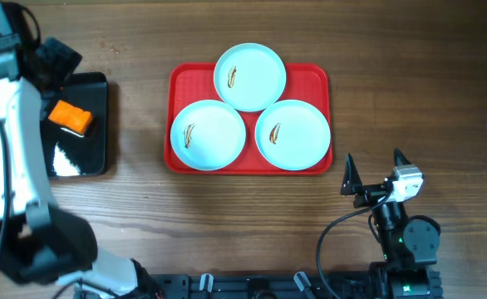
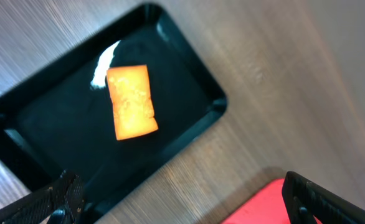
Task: Clean dirty plates on tray and stack at the side
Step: 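Move the left gripper over the orange sponge in the black tray, then lower the left gripper and grasp the orange sponge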
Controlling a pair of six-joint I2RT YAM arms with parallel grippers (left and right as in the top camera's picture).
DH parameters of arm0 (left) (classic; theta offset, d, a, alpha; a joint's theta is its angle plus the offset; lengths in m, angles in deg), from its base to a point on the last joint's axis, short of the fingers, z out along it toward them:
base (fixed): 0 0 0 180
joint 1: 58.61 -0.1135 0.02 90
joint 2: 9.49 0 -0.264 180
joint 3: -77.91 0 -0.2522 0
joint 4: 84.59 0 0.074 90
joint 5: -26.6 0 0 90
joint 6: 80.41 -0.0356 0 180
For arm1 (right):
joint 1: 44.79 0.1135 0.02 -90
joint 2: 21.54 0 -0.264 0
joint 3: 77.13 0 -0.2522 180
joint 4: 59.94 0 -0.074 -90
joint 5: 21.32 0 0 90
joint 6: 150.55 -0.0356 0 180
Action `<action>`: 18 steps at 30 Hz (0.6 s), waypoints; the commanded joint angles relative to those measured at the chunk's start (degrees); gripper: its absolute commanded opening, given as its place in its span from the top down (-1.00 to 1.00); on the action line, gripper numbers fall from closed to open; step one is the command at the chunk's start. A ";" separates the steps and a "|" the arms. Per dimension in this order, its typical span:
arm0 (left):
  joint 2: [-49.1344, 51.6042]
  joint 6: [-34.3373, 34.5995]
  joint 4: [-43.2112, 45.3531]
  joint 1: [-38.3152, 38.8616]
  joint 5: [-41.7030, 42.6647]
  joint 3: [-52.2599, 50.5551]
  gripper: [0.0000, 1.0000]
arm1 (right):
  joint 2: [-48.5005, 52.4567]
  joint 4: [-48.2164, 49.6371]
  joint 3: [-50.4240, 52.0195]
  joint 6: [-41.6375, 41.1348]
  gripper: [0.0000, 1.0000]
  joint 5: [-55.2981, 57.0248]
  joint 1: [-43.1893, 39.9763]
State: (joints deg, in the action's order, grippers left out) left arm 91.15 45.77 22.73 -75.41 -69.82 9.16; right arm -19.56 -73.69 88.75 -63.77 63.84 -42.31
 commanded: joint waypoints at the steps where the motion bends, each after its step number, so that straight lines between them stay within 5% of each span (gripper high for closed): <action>1: 6.97 0.24 0.68 -0.26 -1.95 0.66 -1.00 | 0.09 0.13 0.07 -0.83 -0.99 0.42 0.24; 18: 21.57 0.31 6.86 -3.10 -7.61 0.66 -0.83 | 0.09 0.13 0.07 -0.87 -0.99 0.42 0.24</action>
State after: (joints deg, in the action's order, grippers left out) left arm 110.03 45.90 29.03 -78.14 -73.69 9.16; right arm -19.56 -73.69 88.75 -63.77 63.84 -42.31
